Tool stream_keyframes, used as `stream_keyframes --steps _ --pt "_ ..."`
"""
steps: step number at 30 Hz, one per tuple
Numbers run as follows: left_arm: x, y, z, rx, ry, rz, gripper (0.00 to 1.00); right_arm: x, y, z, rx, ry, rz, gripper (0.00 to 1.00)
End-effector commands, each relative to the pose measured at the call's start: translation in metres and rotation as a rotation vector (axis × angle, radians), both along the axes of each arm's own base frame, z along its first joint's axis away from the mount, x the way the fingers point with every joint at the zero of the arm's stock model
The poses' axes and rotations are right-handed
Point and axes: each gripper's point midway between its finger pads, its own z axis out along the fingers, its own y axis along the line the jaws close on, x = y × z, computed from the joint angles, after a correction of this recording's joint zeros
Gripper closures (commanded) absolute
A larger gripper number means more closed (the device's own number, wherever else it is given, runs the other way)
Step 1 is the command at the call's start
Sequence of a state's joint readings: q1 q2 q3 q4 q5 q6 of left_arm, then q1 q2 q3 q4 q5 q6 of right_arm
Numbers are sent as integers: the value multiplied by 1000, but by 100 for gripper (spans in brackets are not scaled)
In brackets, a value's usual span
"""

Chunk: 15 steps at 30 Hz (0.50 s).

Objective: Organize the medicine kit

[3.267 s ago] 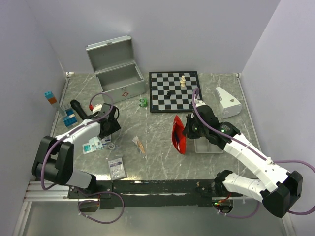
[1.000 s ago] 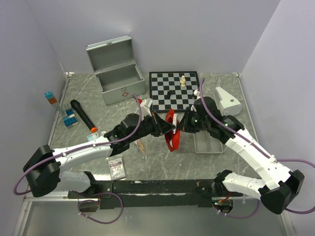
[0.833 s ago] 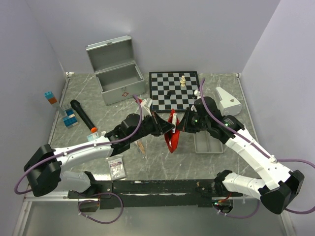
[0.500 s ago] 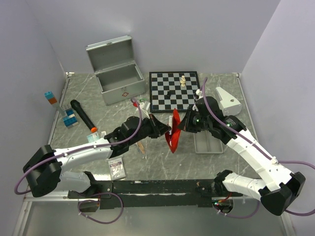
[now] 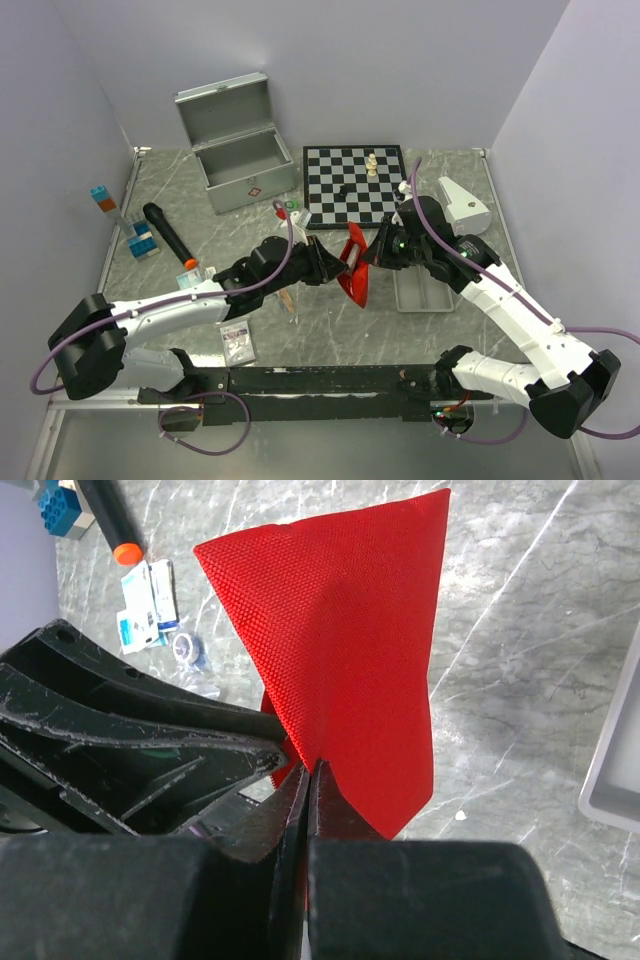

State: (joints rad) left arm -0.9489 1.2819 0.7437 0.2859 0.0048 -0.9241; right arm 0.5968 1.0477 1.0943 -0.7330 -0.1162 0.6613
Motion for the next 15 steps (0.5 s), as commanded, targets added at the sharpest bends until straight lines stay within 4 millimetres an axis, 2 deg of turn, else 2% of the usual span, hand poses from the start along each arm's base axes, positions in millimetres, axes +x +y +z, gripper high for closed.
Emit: stream_keyframes --steps 1,4,7,9,10,11,13,15 --pt "-7 -13 13 -17 -26 -64 74 8 1 31 43 -79 -15 100" --pt "-8 -11 18 -29 -30 -56 68 9 0 31 35 -81 -14 100" --pt "-4 8 35 -17 -51 17 60 10 -3 29 10 -89 -14 100" --pt "4 37 48 -4 -82 140 54 11 -8 22 -22 -98 -12 100" --pt "7 52 48 15 -84 203 50 11 -10 17 -44 -101 -5 100" --pt "11 71 49 29 -84 288 40 11 -14 9 -75 -96 -13 100" --pt "18 115 33 109 -16 481 21 11 -21 -8 -122 -87 -18 100" --pt "16 163 0 267 71 641 7 9 -23 -22 -141 -77 -10 100"
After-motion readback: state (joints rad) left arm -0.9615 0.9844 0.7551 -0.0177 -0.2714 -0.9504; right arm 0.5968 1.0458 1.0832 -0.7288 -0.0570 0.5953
